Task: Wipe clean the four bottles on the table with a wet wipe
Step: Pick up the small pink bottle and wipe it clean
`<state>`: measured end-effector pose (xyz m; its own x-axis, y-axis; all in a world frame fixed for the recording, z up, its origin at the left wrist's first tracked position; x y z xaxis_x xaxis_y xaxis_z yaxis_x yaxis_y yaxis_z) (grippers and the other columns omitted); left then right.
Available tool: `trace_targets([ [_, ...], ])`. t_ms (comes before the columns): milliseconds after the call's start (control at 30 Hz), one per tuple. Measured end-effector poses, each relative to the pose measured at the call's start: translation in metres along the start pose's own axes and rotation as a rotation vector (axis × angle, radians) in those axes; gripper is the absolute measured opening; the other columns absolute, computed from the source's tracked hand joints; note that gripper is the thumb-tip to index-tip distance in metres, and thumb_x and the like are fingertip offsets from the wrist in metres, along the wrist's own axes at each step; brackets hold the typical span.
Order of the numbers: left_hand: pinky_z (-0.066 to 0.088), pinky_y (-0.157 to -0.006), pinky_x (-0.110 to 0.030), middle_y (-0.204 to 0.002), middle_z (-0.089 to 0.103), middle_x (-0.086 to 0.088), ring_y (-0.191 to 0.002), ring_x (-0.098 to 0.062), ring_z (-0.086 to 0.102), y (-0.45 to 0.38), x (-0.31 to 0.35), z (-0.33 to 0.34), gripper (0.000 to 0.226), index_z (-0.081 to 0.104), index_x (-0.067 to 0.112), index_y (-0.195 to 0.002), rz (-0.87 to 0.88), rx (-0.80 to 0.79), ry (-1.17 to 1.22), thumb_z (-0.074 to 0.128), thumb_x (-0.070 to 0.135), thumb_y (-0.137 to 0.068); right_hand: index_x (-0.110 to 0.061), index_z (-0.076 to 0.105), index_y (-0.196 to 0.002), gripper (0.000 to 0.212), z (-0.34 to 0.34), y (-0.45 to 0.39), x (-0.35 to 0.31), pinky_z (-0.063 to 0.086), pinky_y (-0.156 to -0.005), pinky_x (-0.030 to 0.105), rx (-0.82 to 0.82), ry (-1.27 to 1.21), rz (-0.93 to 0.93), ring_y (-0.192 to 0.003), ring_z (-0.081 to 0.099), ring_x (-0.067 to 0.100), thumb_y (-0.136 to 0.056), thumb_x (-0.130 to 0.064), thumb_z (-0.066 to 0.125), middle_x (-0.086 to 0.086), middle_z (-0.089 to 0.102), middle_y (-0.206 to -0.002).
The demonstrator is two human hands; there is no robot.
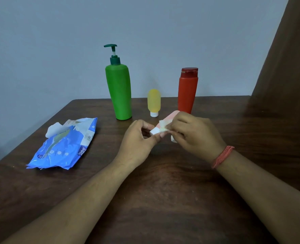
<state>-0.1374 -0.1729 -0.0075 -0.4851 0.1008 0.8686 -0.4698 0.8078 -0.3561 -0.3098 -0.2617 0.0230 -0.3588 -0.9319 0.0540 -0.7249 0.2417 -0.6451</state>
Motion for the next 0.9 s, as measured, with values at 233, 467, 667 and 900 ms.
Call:
trace_targets([
  [233,0.059,-0.083,-0.047,-0.097,0.072,-0.004,-0.092,-0.023,0.071,0.002,0.0,0.001,0.034,0.062,0.033,-0.087,-0.062,-0.05,0.094,0.082,0.052,-0.066,-0.02,0.067,-0.097,0.008,0.002,0.0,-0.004,0.053,-0.056,0.033,0.016,0.021,-0.038,-0.076,0.063,0.02,-0.089,-0.021,0.068,-0.003,0.062,-0.099],
  [467,0.049,-0.067,-0.03,-0.088,0.07,0.006,-0.078,-0.007,0.062,0.003,-0.002,0.0,0.027,0.06,0.035,-0.082,-0.068,-0.096,0.054,0.084,0.043,-0.074,-0.016,0.07,-0.104,0.016,0.001,0.001,0.0,0.058,-0.075,0.033,0.019,0.007,0.022,-0.087,0.066,0.022,-0.088,-0.016,0.071,0.002,0.064,-0.105],
  [667,0.045,-0.064,-0.011,-0.097,0.062,0.005,-0.082,-0.003,0.058,0.0,-0.002,-0.002,0.03,0.055,0.033,-0.084,0.018,-0.092,-0.062,0.085,0.026,-0.081,-0.014,0.072,-0.107,0.017,-0.004,0.002,0.02,0.049,-0.081,0.027,0.135,-0.035,0.249,-0.092,0.066,0.022,-0.091,-0.017,0.069,0.004,0.067,-0.106],
  [900,0.046,-0.068,-0.018,-0.099,0.063,0.001,-0.085,-0.008,0.06,0.0,-0.002,-0.002,0.029,0.056,0.03,-0.085,0.021,-0.071,-0.045,0.085,0.025,-0.081,-0.014,0.07,-0.105,0.014,0.001,-0.002,0.01,0.054,-0.079,0.032,0.046,-0.023,0.125,-0.088,0.064,0.022,-0.092,-0.018,0.066,0.003,0.065,-0.103],
])
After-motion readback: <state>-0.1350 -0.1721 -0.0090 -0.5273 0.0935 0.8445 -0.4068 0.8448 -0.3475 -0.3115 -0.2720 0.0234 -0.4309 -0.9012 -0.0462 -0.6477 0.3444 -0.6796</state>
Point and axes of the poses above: each hand's wrist, its own y-axis away from the middle knuckle, its own z-axis out of the palm, x = y × z, the point moved 1 cm from there along -y, towards the middle knuckle
